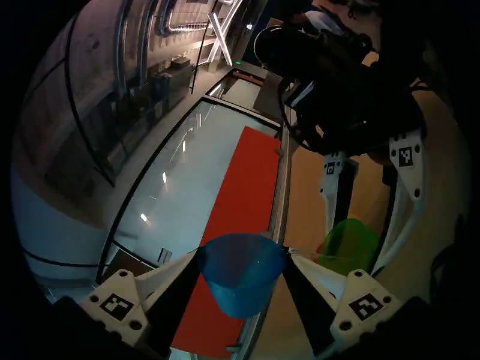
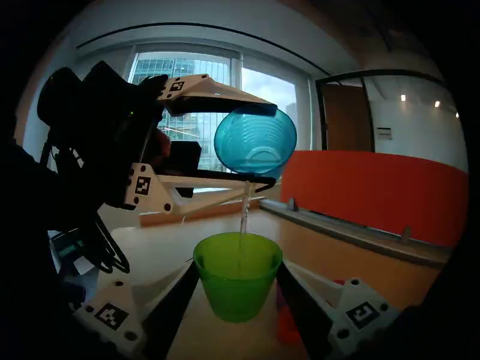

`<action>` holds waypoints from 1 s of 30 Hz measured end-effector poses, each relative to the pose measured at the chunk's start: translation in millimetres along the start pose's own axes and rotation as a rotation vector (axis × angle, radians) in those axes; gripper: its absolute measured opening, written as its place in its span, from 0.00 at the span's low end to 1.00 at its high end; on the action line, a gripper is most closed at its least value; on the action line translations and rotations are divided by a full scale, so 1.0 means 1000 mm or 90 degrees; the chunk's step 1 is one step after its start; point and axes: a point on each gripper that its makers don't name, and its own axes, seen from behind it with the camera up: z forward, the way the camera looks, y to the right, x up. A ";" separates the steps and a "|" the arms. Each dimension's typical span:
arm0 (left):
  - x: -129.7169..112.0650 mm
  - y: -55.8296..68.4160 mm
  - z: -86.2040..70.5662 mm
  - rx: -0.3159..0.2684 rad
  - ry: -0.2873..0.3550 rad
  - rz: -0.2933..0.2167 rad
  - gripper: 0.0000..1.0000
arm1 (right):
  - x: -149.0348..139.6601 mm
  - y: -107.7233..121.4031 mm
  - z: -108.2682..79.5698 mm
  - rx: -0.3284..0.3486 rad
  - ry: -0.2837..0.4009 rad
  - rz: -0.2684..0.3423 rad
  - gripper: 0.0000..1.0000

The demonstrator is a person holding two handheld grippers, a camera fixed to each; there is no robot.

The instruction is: Pour water

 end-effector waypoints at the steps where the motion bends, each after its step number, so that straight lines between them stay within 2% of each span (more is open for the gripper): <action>1: 0.000 0.000 0.000 -0.001 0.000 0.002 0.89 | 0.000 0.000 0.000 0.000 0.000 0.000 0.90; 12: 0.001 0.001 -0.002 -0.002 -0.003 0.026 0.89 | -0.001 0.001 0.000 0.000 0.001 -0.001 0.90; 30: 0.006 -0.004 0.000 0.008 0.002 0.065 0.89 | 0.002 0.003 -0.002 -0.004 0.004 0.000 0.90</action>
